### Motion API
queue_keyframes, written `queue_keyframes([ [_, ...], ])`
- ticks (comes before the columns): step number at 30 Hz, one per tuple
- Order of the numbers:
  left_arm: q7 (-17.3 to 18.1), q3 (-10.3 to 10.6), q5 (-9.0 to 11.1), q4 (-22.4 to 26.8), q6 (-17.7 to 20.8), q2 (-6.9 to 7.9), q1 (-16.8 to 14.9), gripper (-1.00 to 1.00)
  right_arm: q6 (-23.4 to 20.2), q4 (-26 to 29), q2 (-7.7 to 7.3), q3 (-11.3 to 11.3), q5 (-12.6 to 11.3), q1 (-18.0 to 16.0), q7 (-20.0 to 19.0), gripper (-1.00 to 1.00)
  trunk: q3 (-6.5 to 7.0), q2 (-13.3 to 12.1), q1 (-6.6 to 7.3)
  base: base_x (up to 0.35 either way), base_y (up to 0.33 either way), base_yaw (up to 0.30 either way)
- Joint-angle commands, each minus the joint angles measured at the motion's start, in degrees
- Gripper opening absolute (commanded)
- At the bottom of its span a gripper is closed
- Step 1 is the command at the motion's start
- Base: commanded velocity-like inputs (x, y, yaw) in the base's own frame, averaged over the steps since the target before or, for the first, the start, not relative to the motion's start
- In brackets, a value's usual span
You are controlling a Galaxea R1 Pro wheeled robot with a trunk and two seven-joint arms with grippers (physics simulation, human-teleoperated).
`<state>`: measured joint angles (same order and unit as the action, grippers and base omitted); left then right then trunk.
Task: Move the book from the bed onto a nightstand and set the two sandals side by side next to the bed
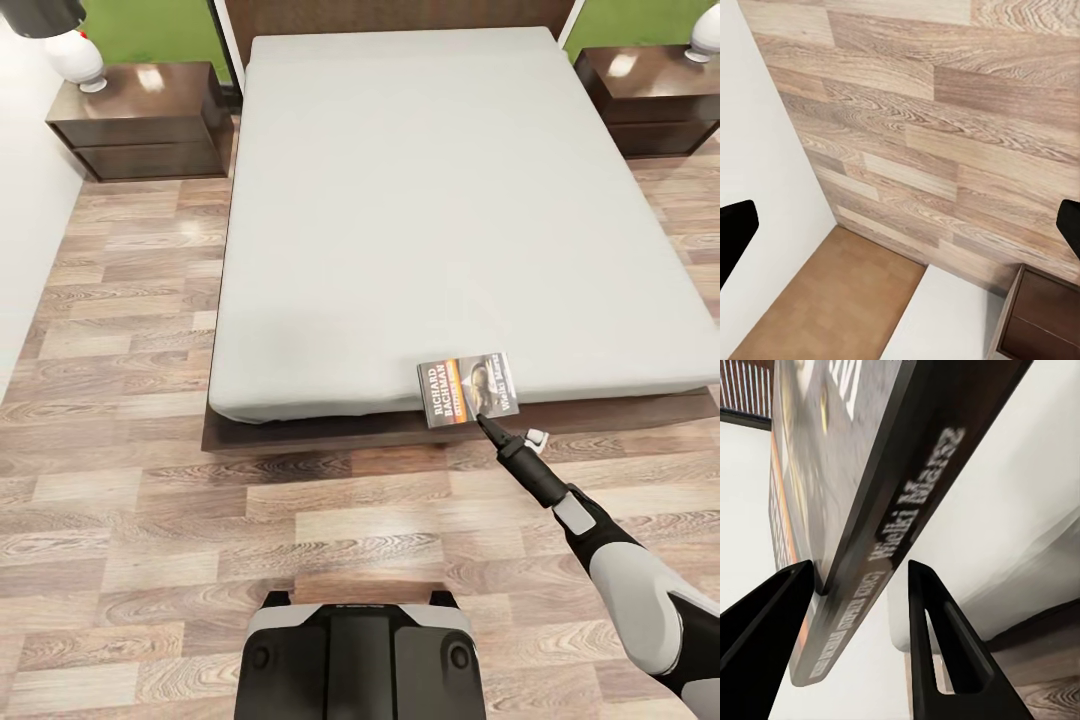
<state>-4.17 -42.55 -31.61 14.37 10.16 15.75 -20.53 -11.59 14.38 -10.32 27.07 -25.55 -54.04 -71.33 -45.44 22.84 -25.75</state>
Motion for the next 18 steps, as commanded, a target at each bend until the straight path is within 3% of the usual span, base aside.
queue_keyframes([
  [1, 0.0, -0.2, -0.2, 0.0, 0.2, -0.02, 0.0, 1.0, -0.6, -0.1, -0.01, -0.1, -0.5, 0.0, -0.1, -1.0, -0.05, 0.1, -0.03, 0.0, 0.0, 0.0],
  [18, 0.0, -0.2, -0.2, 0.0, 0.2, -0.02, 0.0, 1.0, -0.5, -0.5, 0.12, -0.2, -0.5, 0.0, -0.4, -1.0, -0.05, 0.1, -0.03, 0.0, 0.0, 0.0],
])
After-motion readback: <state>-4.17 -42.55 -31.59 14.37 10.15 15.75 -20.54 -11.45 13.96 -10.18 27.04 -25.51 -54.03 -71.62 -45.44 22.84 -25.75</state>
